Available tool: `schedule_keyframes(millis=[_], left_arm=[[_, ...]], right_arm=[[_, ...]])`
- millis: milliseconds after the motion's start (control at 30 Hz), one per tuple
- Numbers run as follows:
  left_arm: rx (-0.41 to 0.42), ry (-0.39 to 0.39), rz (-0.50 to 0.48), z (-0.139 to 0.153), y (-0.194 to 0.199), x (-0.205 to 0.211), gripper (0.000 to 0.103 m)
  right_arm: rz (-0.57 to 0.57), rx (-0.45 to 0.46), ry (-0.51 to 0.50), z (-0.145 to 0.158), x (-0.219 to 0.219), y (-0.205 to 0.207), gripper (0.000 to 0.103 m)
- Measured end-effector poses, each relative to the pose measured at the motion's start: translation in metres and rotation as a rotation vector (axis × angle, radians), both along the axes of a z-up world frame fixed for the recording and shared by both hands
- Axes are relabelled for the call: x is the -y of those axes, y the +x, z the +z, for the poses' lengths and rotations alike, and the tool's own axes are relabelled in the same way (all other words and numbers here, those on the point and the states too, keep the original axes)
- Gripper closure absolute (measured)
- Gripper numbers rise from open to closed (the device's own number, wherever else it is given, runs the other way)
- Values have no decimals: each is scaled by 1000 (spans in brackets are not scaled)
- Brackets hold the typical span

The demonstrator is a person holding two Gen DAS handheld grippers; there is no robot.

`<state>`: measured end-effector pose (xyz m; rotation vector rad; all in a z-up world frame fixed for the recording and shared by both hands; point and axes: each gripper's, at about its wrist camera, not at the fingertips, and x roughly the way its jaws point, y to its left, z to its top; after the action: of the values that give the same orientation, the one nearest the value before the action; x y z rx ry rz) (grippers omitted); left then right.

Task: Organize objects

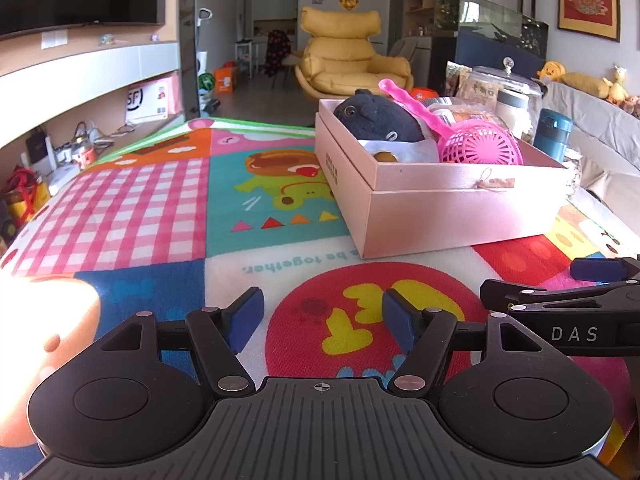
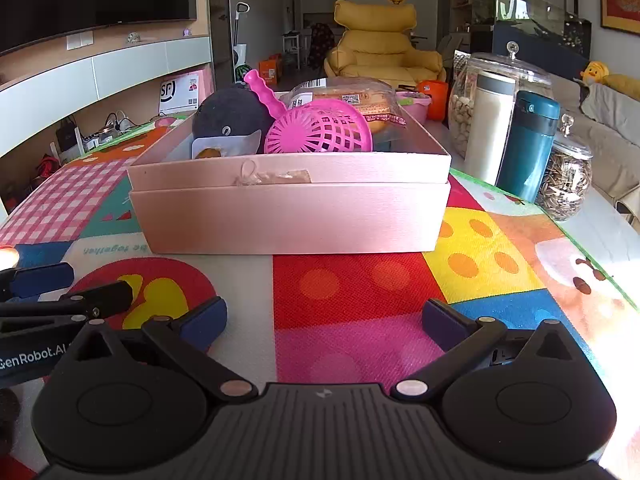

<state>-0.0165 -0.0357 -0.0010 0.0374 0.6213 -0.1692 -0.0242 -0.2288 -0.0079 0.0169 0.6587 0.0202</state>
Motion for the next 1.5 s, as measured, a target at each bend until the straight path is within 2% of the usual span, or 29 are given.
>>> schedule_keyframes(millis=[367, 1500], left_arm=[[3, 25, 2, 0, 0, 3, 30], [0, 9, 1, 1, 0, 1, 30]], right_arm=[[0, 0, -3, 0, -1, 0, 0], [0, 0, -4, 0, -1, 0, 0]])
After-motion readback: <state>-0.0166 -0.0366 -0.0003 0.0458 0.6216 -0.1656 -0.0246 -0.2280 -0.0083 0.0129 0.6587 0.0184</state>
